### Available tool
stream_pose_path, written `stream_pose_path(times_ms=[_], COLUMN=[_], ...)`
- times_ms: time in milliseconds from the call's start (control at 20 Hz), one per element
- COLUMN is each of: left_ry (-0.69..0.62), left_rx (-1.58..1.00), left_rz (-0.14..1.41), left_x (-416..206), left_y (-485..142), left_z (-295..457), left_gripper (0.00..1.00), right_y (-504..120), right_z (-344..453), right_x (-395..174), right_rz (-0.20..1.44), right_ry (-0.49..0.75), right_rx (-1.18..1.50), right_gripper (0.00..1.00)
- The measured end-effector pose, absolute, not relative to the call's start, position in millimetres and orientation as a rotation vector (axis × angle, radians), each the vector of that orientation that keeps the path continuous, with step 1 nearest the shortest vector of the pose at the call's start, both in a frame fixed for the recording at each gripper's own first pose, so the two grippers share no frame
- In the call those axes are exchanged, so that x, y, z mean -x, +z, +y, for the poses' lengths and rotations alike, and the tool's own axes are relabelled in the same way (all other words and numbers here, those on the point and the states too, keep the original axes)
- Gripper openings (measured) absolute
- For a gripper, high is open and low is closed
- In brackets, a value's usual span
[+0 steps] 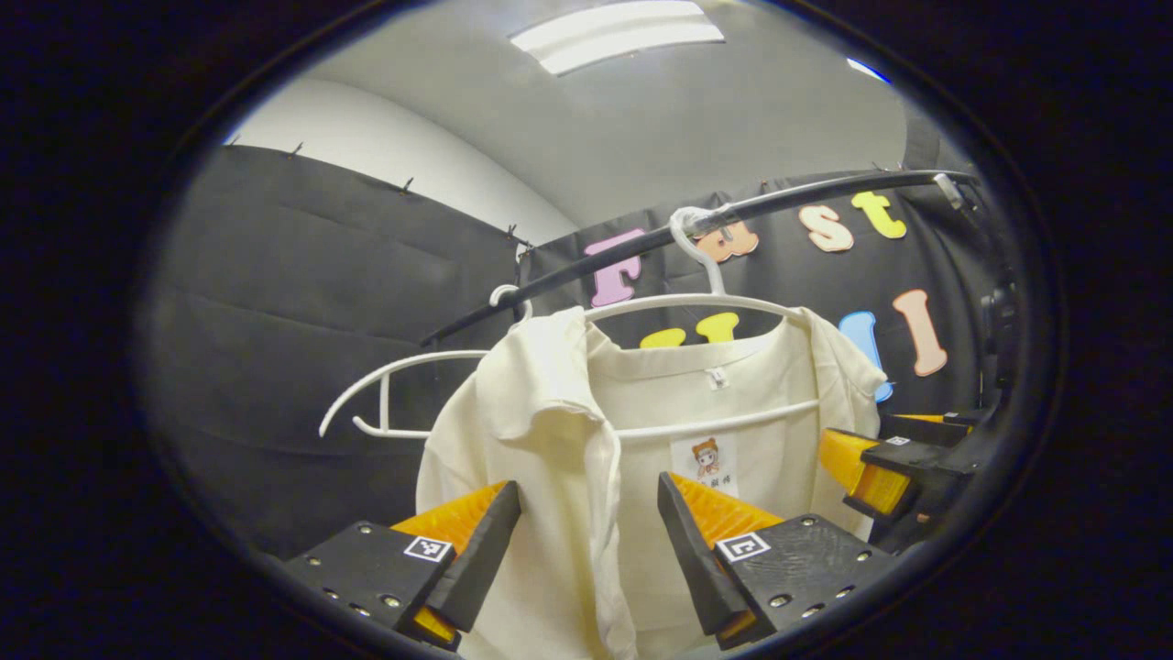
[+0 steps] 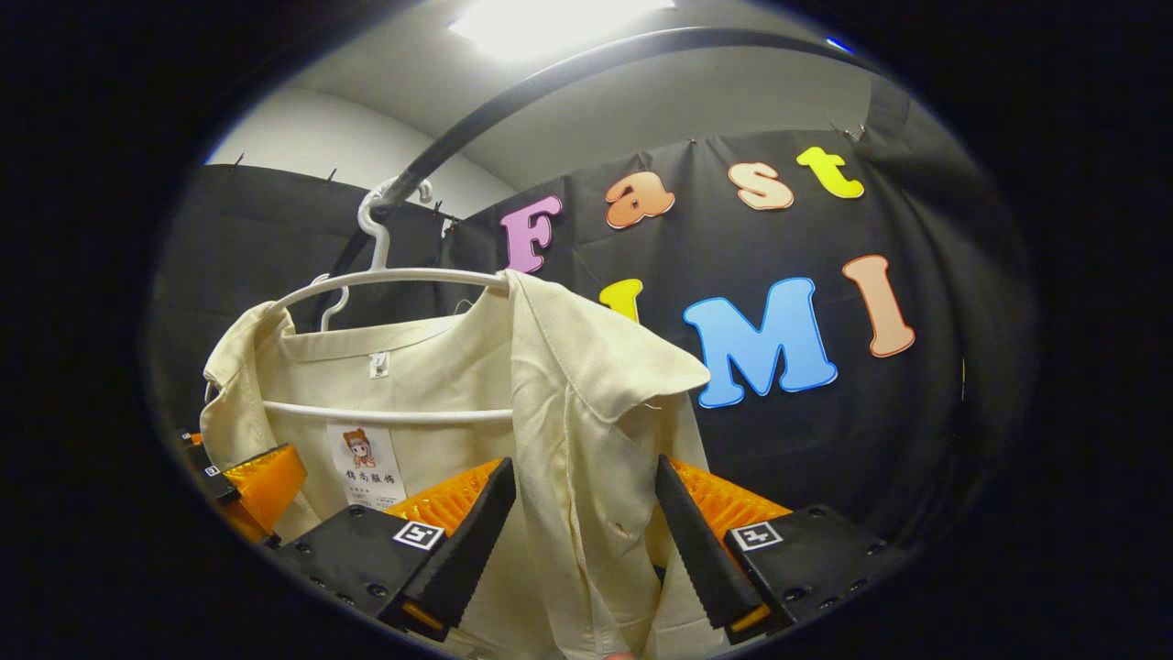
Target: Grasp the clothes on the hanger with both hands and then place them into the laundry hamper below.
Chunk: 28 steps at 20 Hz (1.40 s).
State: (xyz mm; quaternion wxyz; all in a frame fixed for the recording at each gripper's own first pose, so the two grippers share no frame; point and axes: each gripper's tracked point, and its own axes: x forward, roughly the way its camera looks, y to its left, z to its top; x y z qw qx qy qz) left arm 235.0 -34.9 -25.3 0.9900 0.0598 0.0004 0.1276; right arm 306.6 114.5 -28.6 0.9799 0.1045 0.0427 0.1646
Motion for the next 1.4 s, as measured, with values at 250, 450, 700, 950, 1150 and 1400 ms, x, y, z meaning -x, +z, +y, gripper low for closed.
stream_pose_path(times_ms=[250,450,700,950,1150,1400], left_ry=[0.319,0.365,0.398,0.373,0.399,0.427], left_rx=[-0.148,-0.184,-0.161,-0.172,-0.207,-0.223], left_rz=[0.002,0.004,0.013,0.004,-0.067,-0.108], left_x=[-254,-256,-254,-233,-214,-204], left_y=[-32,-32,-31,-17,16,44], left_z=[-32,-23,-3,4,20,44], left_gripper=[0.87,0.7,0.27,0.02,0.04,0.03], right_y=[-36,-38,-32,-8,6,24], right_z=[125,126,112,71,50,28], right_x=[-326,-333,-340,-339,-343,-347], right_rz=[0.099,0.104,0.06,-0.061,-0.101,-0.164], right_ry=[0.332,0.308,0.284,0.165,0.117,0.043], right_rx=[-0.221,-0.194,-0.187,-0.099,-0.084,-0.067], right_gripper=[0.98,0.59,0.06,0.0,0.01,0.01])
